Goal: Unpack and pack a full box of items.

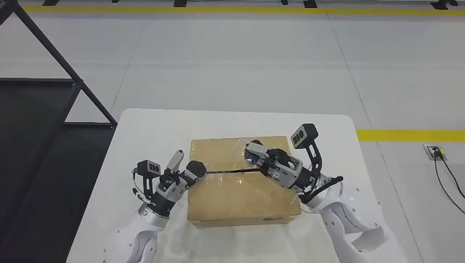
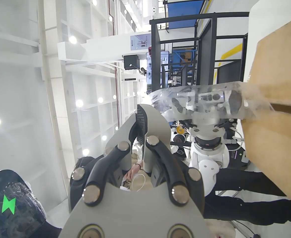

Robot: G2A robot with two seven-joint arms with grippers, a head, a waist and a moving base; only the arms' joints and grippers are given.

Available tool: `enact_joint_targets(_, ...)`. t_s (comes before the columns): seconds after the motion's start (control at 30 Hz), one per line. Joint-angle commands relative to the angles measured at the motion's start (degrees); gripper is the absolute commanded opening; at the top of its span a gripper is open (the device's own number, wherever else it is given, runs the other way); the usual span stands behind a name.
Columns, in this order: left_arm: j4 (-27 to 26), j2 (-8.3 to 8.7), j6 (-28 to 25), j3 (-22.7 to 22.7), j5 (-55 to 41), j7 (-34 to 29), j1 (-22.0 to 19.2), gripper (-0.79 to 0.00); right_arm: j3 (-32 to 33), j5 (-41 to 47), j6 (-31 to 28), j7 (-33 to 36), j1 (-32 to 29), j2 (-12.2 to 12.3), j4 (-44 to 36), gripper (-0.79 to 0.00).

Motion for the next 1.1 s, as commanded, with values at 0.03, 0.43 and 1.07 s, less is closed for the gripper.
enact_joint_targets(0.03, 0.44, -0.01, 0.27, -0.18, -0.06, -0.09, 0.05, 0.0, 1.13, 0.59, 1.31, 0.55, 0.07, 0.23, 0.22, -0.785)
enact_joint_targets(0.43, 0.77, -0.15, 0.86, -0.06, -0.58, -0.55, 0.03, 0.0, 3.39, -0.93, 6.09, -0.04, -2.31, 1.13, -2.53, -0.785)
enact_joint_targets(1.07, 0.45, -0.32, 1.17, -0.01, 0.01, -0.83, 0.27, 0.0, 8.7, 1.46, 6.49, -0.86, -7.05, 2.32, -5.94, -0.785)
